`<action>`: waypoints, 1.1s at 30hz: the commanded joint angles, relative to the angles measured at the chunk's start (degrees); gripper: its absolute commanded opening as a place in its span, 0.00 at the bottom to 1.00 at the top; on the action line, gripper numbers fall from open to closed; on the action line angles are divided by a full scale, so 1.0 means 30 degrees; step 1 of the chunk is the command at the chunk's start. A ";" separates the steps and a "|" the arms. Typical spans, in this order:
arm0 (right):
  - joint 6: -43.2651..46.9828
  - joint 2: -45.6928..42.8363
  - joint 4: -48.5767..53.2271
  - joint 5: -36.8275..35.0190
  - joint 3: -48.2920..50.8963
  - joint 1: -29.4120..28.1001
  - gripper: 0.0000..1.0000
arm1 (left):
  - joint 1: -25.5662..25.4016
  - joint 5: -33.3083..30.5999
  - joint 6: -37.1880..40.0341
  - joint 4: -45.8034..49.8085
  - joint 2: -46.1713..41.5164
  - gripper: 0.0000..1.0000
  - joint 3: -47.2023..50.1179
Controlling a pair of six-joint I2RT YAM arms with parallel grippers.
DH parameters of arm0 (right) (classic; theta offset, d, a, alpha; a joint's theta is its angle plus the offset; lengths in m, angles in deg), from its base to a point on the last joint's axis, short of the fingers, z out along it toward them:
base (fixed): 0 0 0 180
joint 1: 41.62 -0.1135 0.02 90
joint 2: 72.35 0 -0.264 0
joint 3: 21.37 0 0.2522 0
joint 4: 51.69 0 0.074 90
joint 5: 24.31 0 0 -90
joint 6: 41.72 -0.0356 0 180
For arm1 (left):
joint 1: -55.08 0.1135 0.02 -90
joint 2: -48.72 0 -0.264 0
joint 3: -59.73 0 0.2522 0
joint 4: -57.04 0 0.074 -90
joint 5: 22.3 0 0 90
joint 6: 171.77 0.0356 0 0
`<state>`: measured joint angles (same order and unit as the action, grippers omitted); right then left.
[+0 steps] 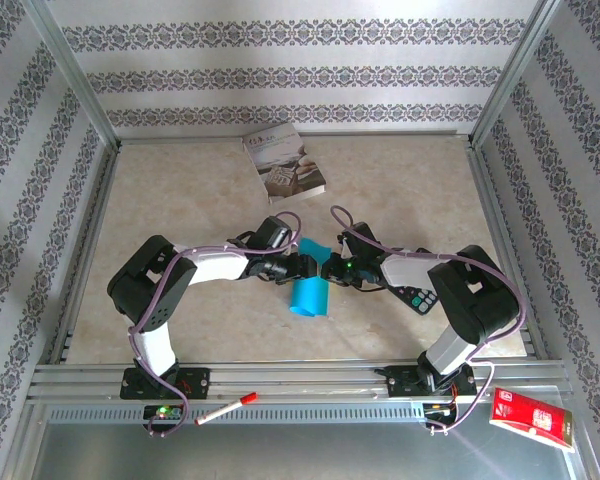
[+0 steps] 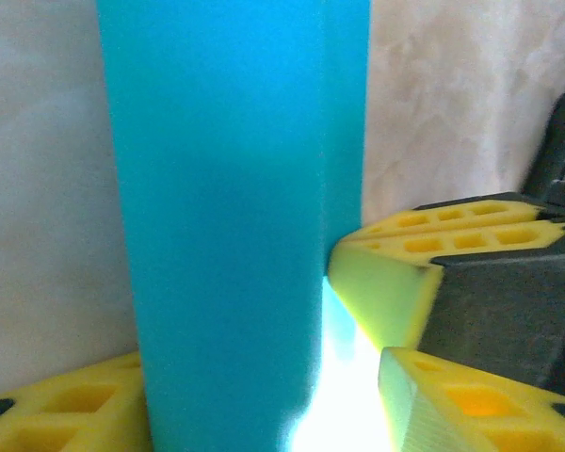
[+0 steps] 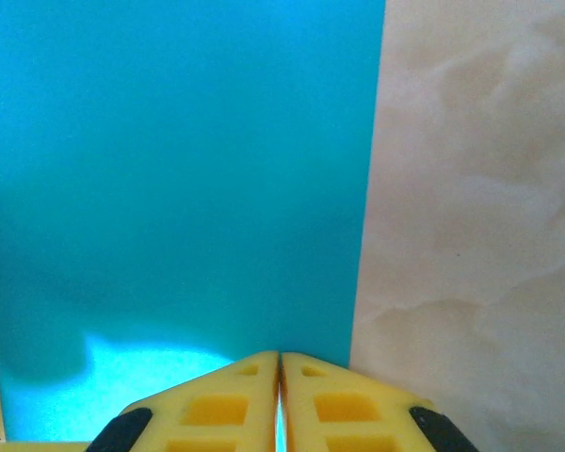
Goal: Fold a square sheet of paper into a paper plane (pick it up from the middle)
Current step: First fold in half a square sheet of paper at the center of the table.
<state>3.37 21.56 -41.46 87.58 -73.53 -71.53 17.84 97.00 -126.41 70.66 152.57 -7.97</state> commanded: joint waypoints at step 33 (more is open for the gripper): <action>-0.0494 0.2359 -0.0580 -0.0354 0.0112 -0.0692 0.06 | -0.0165 -0.5071 0.1762 0.6051 -0.1981 0.86 -0.0255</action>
<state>1.91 25.27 -48.08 89.22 -74.42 -72.64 16.45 85.26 -122.59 82.38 147.85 -9.10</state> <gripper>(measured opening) 0.060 0.873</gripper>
